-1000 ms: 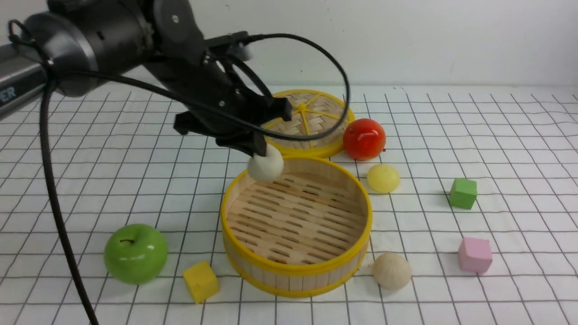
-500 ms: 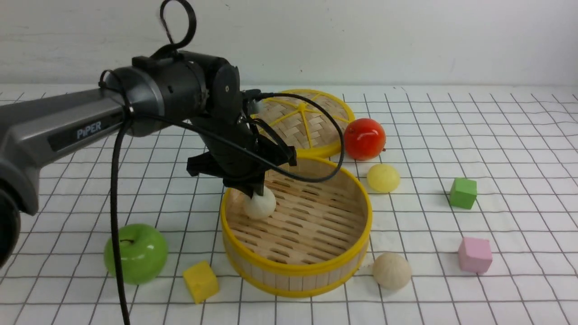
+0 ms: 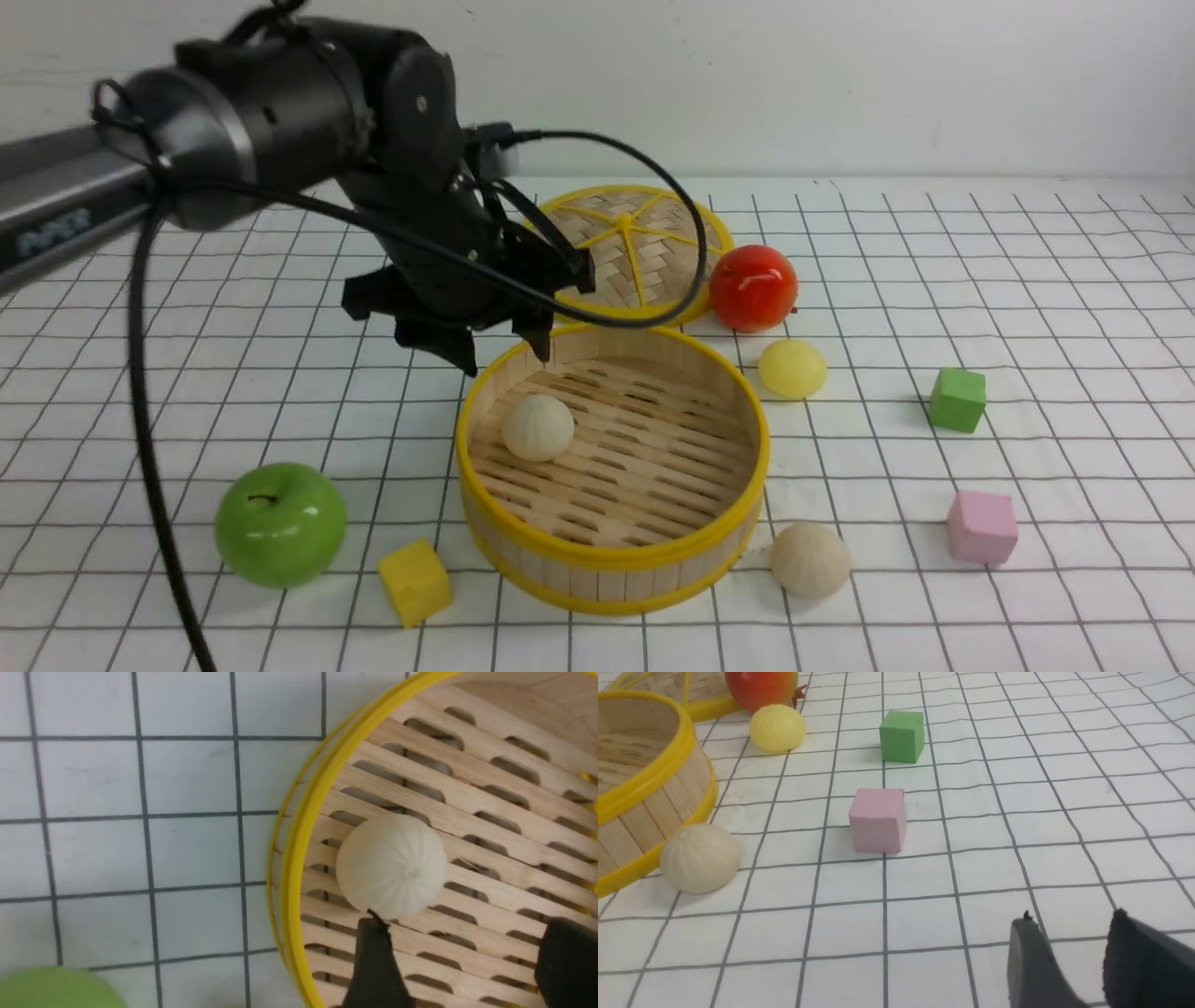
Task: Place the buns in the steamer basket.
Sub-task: Use the right arm to grab a steamed stuffed bun
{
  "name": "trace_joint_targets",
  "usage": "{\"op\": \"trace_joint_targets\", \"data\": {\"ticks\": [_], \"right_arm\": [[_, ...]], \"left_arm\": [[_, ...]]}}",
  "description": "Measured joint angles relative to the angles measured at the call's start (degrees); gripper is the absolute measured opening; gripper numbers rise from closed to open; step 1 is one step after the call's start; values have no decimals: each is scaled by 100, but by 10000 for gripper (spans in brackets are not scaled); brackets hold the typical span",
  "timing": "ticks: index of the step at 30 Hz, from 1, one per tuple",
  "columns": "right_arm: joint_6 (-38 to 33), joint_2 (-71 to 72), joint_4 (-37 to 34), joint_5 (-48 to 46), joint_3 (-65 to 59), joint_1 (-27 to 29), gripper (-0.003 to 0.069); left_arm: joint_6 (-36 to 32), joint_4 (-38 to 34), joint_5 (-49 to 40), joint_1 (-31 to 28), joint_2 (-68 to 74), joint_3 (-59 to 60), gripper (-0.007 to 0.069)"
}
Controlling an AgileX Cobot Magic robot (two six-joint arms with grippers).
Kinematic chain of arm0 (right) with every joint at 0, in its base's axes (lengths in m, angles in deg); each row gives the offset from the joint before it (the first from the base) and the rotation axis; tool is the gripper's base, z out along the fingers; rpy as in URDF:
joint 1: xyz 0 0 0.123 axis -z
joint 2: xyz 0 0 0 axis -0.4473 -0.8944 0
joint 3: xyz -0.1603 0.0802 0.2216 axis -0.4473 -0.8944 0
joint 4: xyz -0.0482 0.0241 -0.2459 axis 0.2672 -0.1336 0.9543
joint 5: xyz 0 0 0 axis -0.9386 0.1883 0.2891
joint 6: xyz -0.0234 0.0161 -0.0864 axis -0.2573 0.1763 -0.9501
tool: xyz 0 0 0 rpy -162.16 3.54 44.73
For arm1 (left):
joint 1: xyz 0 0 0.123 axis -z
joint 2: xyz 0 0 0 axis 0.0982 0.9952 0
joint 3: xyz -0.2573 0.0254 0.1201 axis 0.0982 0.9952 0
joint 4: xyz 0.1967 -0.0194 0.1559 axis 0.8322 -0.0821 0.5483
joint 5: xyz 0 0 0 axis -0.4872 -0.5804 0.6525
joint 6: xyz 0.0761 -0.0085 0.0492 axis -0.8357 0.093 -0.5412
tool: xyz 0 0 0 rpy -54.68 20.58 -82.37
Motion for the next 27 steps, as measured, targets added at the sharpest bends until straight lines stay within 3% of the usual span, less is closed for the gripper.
{"op": "trace_joint_targets", "data": {"ticks": [5, 10, 17, 18, 21, 24, 27], "right_arm": [[0, 0, 0, 0, 0, 0, 241], [0, 0, 0, 0, 0, 0, 241], [-18, 0, 0, 0, 0, 0, 241], [-18, 0, 0, 0, 0, 0, 241], [-18, 0, 0, 0, 0, 0, 241], [-18, 0, 0, 0, 0, 0, 241], [-18, 0, 0, 0, 0, 0, 241]], "left_arm": [[13, -58, -410, 0, -973, 0, 440], [-228, -113, -1180, 0, -2164, 0, 375], [-312, -284, -1501, 0, -3836, 169, 171], [-318, -376, -1501, 0, -4379, 384, 111], [-330, -457, -1501, 0, -5179, 907, 38], [-330, -457, -1501, 5, -6145, 1708, -13], [-330, -458, -1501, 5, -6670, 2324, -13]]}}
